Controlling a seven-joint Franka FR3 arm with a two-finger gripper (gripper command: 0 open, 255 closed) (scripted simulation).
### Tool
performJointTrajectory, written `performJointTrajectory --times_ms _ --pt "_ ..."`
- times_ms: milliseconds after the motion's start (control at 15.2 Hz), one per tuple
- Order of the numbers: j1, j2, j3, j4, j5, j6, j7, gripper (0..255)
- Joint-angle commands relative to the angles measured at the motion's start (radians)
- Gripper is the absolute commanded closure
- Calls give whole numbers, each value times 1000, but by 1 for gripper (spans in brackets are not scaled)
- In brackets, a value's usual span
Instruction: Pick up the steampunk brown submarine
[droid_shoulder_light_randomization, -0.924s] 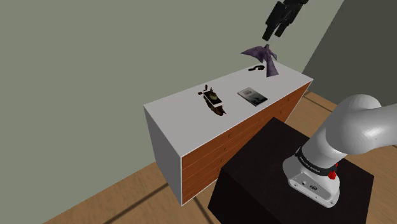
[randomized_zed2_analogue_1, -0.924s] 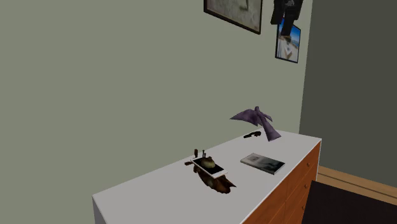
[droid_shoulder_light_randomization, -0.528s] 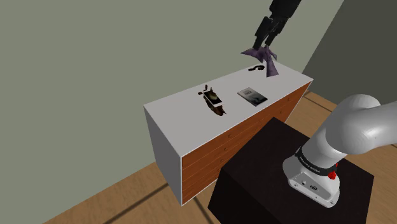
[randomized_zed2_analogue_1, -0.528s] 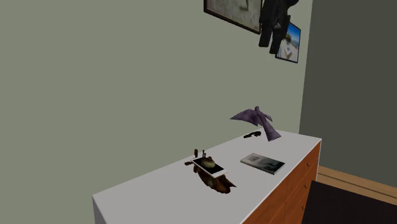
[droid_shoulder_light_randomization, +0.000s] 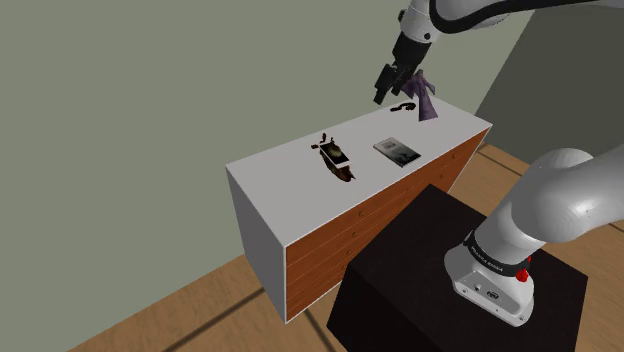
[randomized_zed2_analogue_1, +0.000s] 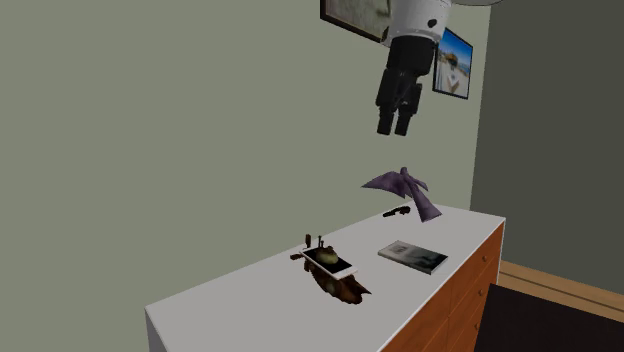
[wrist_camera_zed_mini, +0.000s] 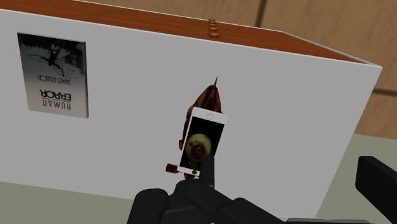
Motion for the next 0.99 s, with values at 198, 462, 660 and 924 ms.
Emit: performJointTrajectory --times_ms 198,462,660,924 --pt "1 156 -24 -12 -4 167 -44 0" --pt "4 299 -43 2 3 292 -83 0" --pt "7 414 -56 28 16 378 -115 0" --pt "9 572 -68 83 46 478 -166 0"
